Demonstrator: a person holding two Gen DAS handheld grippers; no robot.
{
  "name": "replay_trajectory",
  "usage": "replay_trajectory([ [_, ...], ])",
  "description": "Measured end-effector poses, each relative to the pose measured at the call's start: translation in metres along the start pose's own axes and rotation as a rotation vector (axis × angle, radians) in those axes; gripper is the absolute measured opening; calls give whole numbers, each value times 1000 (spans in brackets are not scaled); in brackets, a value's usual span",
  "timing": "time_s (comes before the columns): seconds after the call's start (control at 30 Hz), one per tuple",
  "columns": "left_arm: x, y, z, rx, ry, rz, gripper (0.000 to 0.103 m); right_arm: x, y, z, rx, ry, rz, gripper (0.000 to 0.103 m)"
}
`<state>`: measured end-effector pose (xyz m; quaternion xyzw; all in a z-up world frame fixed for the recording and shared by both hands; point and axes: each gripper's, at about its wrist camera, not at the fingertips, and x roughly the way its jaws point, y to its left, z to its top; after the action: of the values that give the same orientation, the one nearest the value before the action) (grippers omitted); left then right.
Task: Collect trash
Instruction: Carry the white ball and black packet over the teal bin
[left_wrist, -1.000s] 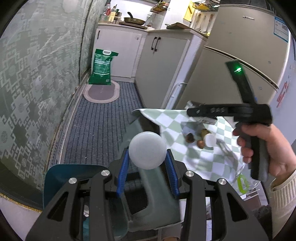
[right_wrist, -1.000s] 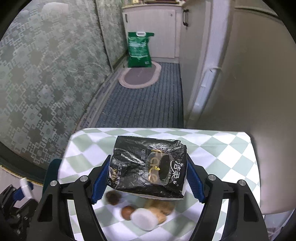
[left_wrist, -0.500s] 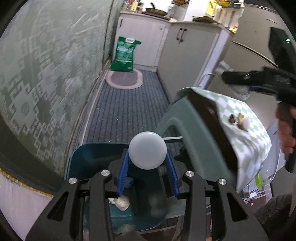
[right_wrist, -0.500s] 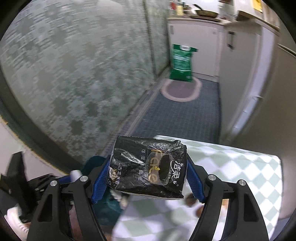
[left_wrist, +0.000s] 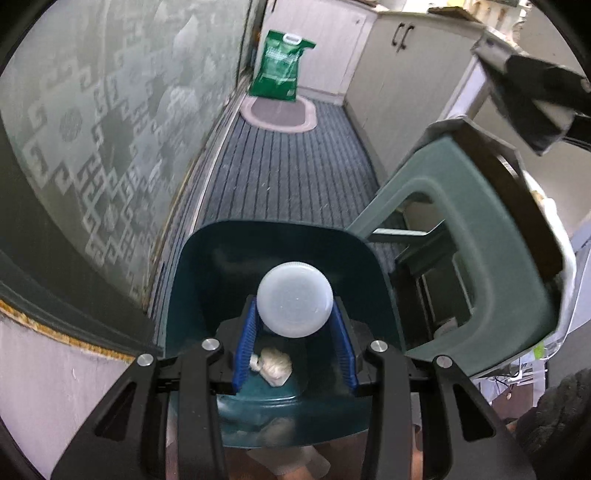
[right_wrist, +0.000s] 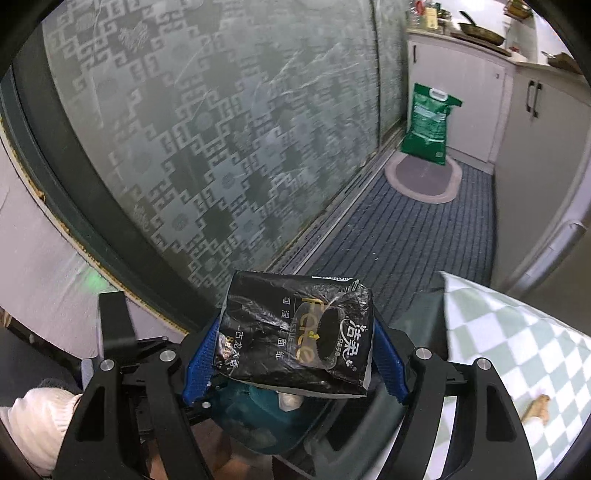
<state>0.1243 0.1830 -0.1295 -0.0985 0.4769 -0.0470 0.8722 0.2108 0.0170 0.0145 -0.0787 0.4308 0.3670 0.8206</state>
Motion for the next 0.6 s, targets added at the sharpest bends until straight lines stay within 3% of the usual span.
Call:
replay_trajectory([
  [0.27, 19, 15, -10, -7, 80, 23, 43, 25, 17, 0, -19, 47, 12, 75],
  [0.6, -7, 32, -11, -23, 31, 42, 44, 57, 23, -8, -5, 116, 14, 75],
])
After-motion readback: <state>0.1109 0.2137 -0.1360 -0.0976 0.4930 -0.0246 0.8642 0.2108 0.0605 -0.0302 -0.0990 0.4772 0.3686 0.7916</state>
